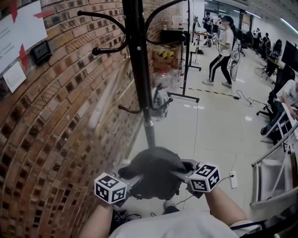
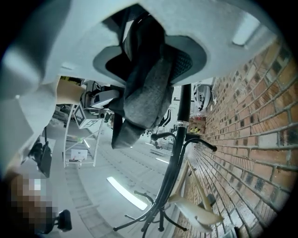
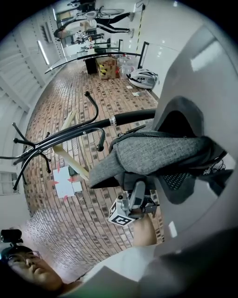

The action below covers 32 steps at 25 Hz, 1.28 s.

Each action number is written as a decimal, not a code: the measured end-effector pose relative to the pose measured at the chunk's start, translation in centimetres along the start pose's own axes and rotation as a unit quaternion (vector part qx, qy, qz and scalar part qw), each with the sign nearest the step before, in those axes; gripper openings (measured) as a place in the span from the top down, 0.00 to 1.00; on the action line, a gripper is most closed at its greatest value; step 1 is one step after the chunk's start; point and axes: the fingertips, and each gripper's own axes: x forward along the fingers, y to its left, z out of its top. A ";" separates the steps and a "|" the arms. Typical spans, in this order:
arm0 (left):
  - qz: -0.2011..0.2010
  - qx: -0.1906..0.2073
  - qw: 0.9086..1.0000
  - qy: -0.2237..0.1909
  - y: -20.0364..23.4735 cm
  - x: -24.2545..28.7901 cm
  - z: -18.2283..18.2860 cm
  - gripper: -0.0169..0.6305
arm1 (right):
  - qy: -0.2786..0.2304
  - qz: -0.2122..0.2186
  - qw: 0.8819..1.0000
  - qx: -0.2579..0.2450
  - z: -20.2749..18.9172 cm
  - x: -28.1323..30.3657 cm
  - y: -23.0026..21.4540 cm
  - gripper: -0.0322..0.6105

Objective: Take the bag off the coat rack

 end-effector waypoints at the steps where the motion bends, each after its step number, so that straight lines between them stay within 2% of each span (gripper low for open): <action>1: 0.000 0.001 1.000 0.002 -0.8 -0.6 -0.3 0.65 | -0.002 0.001 1.000 0.001 -0.3 -0.6 0.9 0.69; 9: -0.011 0.010 1.000 0.018 -6.6 -5.1 -2.9 0.65 | -0.009 -0.008 1.000 0.027 -3.5 -4.5 7.4 0.69; 15: -0.028 0.005 0.999 0.023 -8.0 -8.0 -3.8 0.65 | 0.000 -0.019 0.999 0.029 -4.0 -5.1 10.9 0.69; 23: -0.011 0.023 0.999 0.018 -11.5 -11.6 -5.3 0.65 | -0.007 -0.008 1.000 0.021 -5.4 -7.1 15.3 0.69; 28: 0.009 0.025 0.999 0.017 -16.5 -13.1 -6.6 0.65 | -0.012 -0.001 1.000 0.022 -7.5 -11.0 17.8 0.69; 32: 0.011 0.018 1.000 0.011 -22.0 -15.2 -8.8 0.65 | -0.006 0.002 1.000 0.009 -10.0 -15.2 21.5 0.69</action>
